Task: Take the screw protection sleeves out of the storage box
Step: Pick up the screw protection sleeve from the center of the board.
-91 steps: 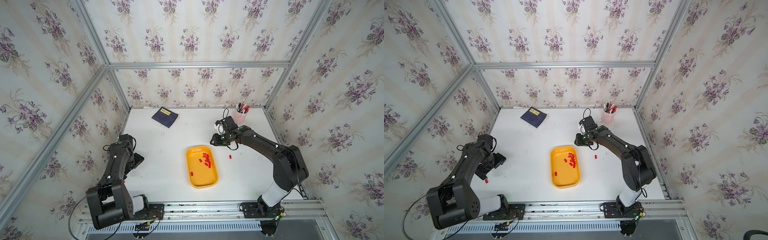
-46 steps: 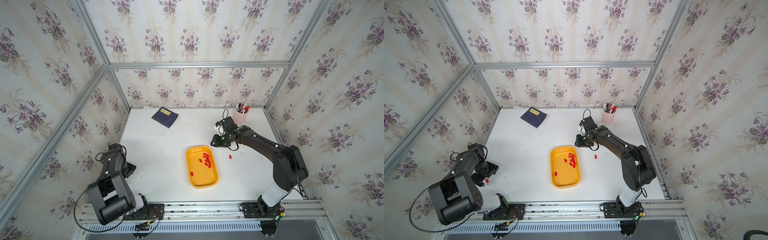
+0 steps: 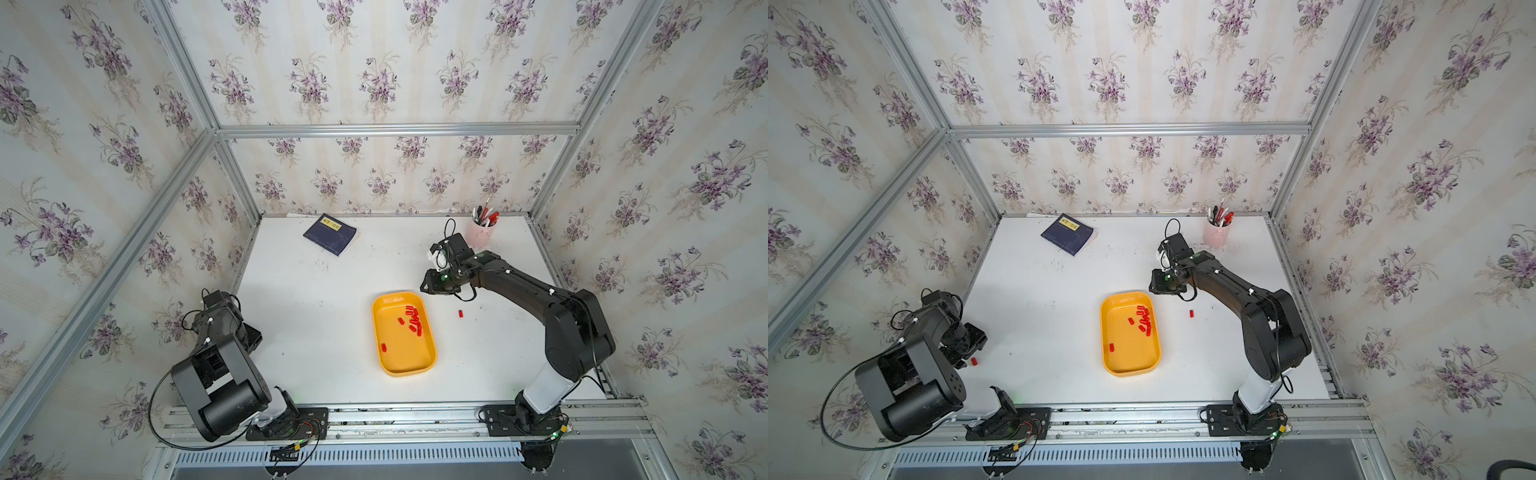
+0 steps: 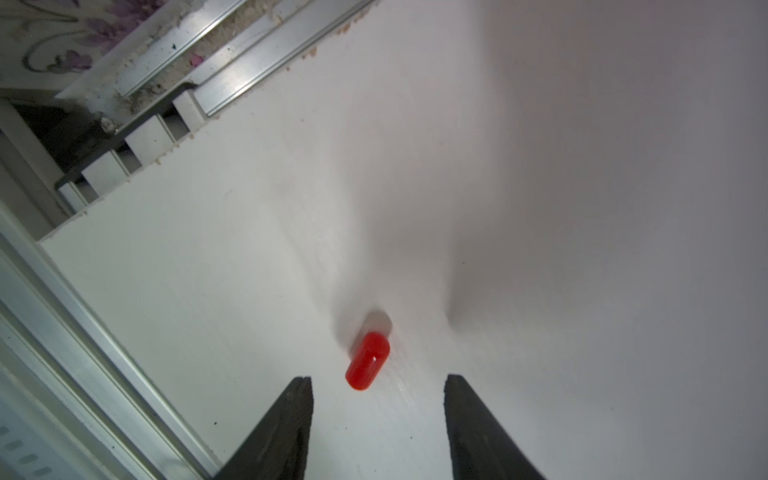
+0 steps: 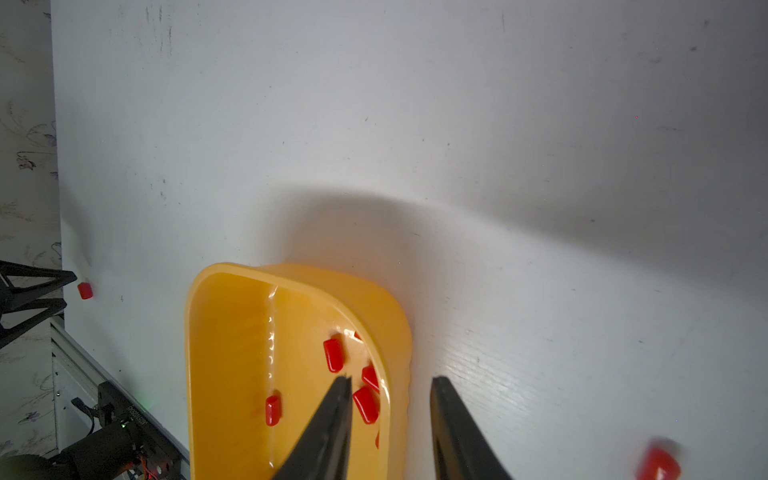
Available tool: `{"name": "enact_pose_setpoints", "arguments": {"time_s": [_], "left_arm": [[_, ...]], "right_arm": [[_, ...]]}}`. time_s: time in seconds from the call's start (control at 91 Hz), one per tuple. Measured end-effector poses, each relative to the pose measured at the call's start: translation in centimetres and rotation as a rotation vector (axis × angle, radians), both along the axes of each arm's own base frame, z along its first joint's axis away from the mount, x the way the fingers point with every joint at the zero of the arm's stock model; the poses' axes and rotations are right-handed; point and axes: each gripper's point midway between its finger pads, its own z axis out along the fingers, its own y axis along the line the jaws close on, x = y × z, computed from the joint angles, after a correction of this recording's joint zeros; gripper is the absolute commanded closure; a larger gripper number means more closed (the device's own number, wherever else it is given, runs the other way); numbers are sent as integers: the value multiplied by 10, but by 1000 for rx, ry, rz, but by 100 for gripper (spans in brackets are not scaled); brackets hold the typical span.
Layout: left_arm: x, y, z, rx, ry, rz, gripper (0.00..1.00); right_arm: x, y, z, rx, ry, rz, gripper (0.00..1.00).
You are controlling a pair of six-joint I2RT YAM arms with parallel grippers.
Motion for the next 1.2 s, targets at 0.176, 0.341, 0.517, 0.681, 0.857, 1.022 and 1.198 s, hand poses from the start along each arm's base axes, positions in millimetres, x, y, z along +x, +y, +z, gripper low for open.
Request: {"name": "enact_pose_setpoints", "arguments": {"time_s": [0.176, 0.341, 0.517, 0.681, 0.857, 1.022, 1.198], "left_arm": [[-3, -3, -6, -14, 11, -1, 52], [-3, -2, -13, -23, 24, 1, 56], [-3, 0, -16, -24, 25, 11, 63], [-2, 1, -17, -24, 21, 13, 79], [3, -3, -17, -39, 3, -10, 84], [23, -17, -4, -33, -75, -91, 84], [73, -55, 28, -37, -193, -298, 83]], "right_arm": [[0, 0, -1, -4, 0, -1, 63], [-2, -2, -4, -12, 6, -3, 63], [-5, -5, -6, -18, 9, -4, 63], [-5, -7, -5, -28, 0, -7, 63], [-5, -9, -6, -37, -5, -12, 63], [-6, -13, -6, -49, -13, -20, 63], [-10, -18, -7, -61, -15, -26, 63]]}}
